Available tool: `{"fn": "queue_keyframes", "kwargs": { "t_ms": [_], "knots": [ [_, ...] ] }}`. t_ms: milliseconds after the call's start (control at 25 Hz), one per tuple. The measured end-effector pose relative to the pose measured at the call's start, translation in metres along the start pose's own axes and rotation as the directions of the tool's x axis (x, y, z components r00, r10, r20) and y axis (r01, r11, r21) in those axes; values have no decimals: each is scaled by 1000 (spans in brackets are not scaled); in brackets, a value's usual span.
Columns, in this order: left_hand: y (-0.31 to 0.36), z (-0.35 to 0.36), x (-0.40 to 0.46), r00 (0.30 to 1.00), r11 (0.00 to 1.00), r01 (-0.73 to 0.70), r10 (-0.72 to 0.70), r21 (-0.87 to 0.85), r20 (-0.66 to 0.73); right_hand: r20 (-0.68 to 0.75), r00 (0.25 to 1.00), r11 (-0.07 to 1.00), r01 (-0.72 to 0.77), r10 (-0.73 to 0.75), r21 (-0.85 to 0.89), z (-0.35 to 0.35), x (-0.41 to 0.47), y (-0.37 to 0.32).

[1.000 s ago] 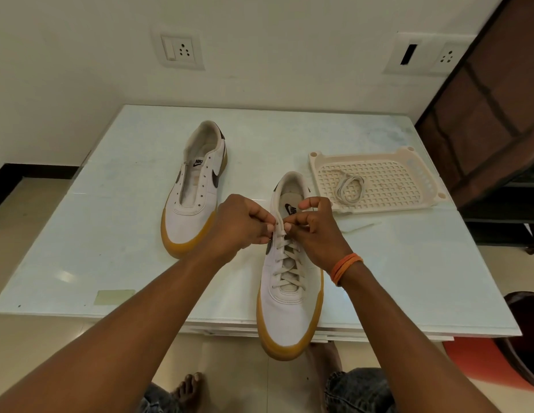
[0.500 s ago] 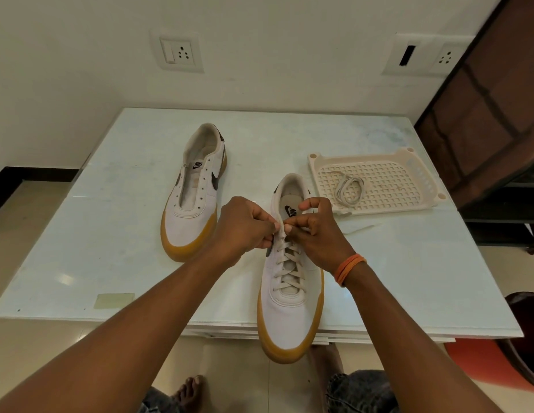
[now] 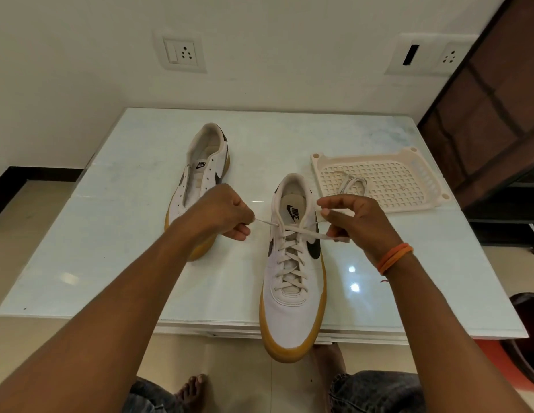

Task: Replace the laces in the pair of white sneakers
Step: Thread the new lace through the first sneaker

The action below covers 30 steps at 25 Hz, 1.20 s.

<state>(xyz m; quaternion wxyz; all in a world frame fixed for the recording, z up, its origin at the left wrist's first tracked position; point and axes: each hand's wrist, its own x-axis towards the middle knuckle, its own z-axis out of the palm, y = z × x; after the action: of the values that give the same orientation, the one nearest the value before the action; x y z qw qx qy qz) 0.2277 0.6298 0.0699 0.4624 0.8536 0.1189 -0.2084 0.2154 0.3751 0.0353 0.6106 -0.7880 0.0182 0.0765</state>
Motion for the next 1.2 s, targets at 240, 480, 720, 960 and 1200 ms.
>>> {"fn": "queue_keyframes", "kwargs": {
  "t_ms": [240, 480, 720, 960, 1200],
  "knots": [
    [-4, -33, 8, 928, 998, -21, 41, 56, -371, 2, 1000, 999, 24, -24, -36, 3, 1, 5],
    [-9, -11, 5, 943, 982, 122, -68, 145, -327, -129, 987, 994, 87, -95, -67, 7, 4, 8],
    [1, 50, -16, 978, 977, 204, -202, -56, 45, -171, 984, 999, 43, -43, -6, 9, 6, 11],
    [7, 54, -14, 967, 884, 241, -252, -400, 26, 14, 1000, 998, -20, 20, -62, -9, 0, 6],
    [9, 50, -13, 969, 859, 240, -238, -453, 62, 139, 985, 958, 133, -100, -253, -8, -1, 8]
  ]
}}
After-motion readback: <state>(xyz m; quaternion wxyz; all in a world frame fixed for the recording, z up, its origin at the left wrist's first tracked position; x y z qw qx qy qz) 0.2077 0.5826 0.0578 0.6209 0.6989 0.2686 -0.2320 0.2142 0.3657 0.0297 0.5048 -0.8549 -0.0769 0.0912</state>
